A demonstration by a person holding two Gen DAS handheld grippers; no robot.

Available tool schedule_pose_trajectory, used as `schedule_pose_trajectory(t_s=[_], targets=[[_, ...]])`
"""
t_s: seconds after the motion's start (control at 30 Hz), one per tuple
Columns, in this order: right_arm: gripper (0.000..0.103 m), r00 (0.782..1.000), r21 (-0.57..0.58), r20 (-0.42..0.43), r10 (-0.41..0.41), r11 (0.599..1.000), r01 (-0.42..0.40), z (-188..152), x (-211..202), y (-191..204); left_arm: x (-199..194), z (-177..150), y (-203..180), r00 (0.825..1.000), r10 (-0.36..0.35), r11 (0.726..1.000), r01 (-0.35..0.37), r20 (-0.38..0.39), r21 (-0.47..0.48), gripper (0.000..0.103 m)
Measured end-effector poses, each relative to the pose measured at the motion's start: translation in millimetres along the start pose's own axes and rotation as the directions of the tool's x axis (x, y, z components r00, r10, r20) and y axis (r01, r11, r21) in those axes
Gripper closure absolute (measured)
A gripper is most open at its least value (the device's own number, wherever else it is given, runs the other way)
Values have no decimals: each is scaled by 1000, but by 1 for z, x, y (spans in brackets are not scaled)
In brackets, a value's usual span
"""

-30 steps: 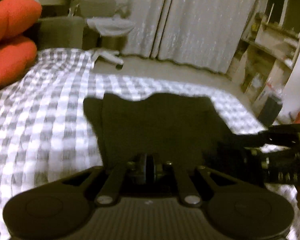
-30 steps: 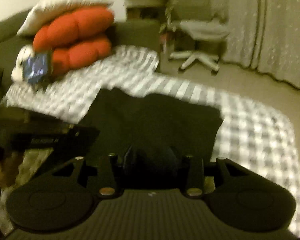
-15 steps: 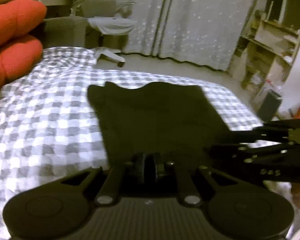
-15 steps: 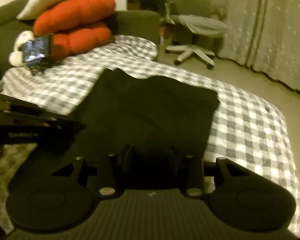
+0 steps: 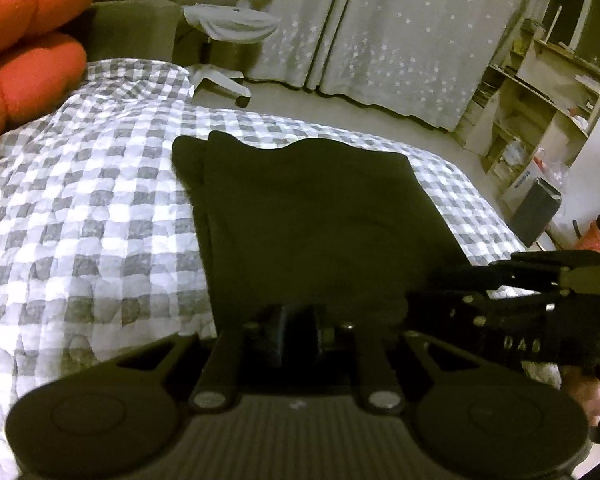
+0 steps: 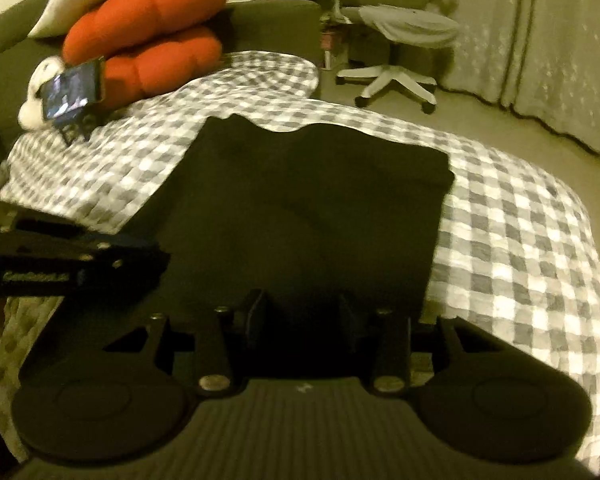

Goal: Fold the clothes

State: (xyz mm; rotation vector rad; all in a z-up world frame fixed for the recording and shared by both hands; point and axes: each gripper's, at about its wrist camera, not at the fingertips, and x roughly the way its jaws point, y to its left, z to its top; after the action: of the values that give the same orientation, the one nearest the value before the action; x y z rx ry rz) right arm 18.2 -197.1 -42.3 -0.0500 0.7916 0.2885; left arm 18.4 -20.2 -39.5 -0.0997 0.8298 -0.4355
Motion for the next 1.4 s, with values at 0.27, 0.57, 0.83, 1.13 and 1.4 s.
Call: schedule_pose_trajectory(t_s=[0.27, 0.57, 0.83, 1.13, 1.4], targets=[[58, 1000, 14, 0, -15, 1000, 15, -2, -4, -4, -1, 1, 1, 1000, -4, 1000, 4, -14, -15, 88], [58, 998, 47, -13, -58, 997, 58, -9, -13, -18, -2, 2, 5, 1000, -16, 999, 15, -23, -31, 88], [58, 996, 116, -5, -91, 989, 91, -17, -33, -13, -15, 1, 1, 1000, -21, 1000, 21, 11, -12, 80], [58, 997, 145, 13, -79, 986, 76, -28, -54, 4, -17, -5, -12, 999, -17, 1000, 16, 44, 24, 79], [63, 991, 202, 77, -109, 975, 92, -29, -66, 7, -30, -3, -20, 993, -28, 998, 20, 115, 67, 79]])
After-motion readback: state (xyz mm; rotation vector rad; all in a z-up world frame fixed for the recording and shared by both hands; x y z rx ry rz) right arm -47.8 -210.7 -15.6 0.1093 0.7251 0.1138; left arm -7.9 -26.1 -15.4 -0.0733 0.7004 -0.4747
